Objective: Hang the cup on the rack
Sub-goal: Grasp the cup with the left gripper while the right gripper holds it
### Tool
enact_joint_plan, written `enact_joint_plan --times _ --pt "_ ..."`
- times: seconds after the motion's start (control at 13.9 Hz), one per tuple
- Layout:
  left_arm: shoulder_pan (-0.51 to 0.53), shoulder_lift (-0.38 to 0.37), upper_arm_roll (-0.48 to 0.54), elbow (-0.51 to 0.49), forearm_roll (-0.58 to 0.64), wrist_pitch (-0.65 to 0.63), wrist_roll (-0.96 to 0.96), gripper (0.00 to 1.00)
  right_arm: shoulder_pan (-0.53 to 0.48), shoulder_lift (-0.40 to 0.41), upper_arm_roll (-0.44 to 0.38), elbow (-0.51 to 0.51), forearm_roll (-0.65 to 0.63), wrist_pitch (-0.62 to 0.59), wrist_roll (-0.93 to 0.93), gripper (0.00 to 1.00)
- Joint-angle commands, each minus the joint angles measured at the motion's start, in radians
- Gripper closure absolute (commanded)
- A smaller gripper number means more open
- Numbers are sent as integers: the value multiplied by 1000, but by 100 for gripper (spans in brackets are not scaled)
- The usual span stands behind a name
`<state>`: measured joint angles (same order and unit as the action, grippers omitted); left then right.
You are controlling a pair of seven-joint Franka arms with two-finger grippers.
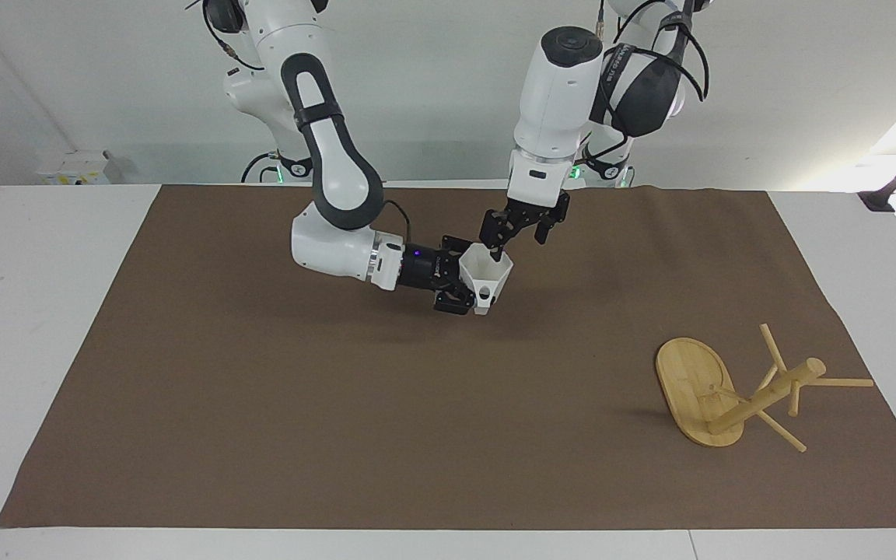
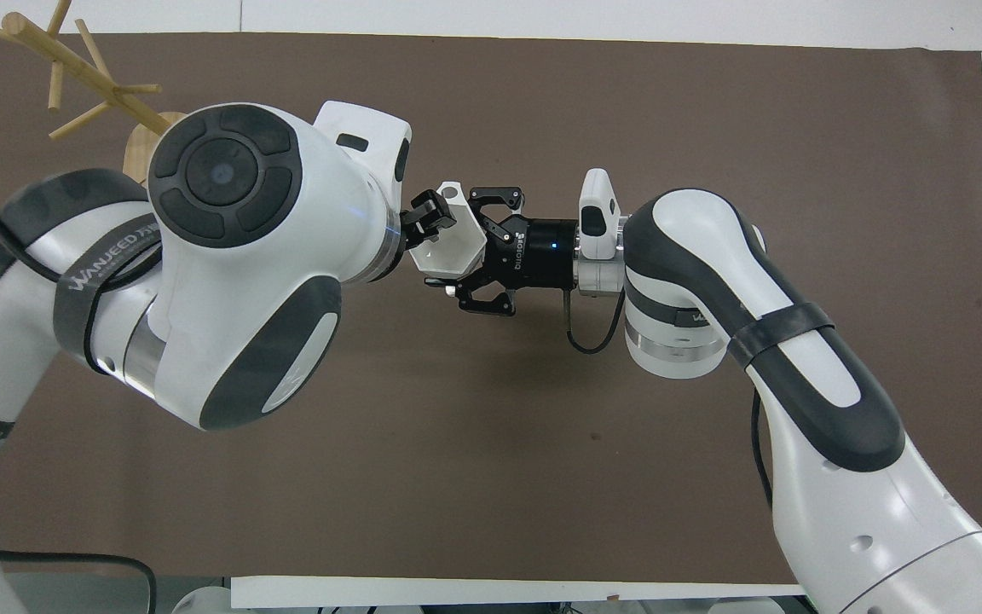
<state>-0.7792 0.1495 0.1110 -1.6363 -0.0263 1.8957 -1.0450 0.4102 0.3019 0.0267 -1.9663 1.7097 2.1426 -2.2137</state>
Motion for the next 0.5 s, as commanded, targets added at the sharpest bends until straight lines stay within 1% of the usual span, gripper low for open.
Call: enact_joint_plan --times 0.0,0.07,0.43 --pt "-20 -7 13 -31 -18 25 -16 58 9 -12 -1 -6 28 8 17 65" --pt "-37 -5 15 -37 -30 26 -39 100 9 -12 -1 -6 36 8 17 65" --pt "-38 5 13 -37 -30 33 -62 100 10 -12 -1 -6 48 36 16 64"
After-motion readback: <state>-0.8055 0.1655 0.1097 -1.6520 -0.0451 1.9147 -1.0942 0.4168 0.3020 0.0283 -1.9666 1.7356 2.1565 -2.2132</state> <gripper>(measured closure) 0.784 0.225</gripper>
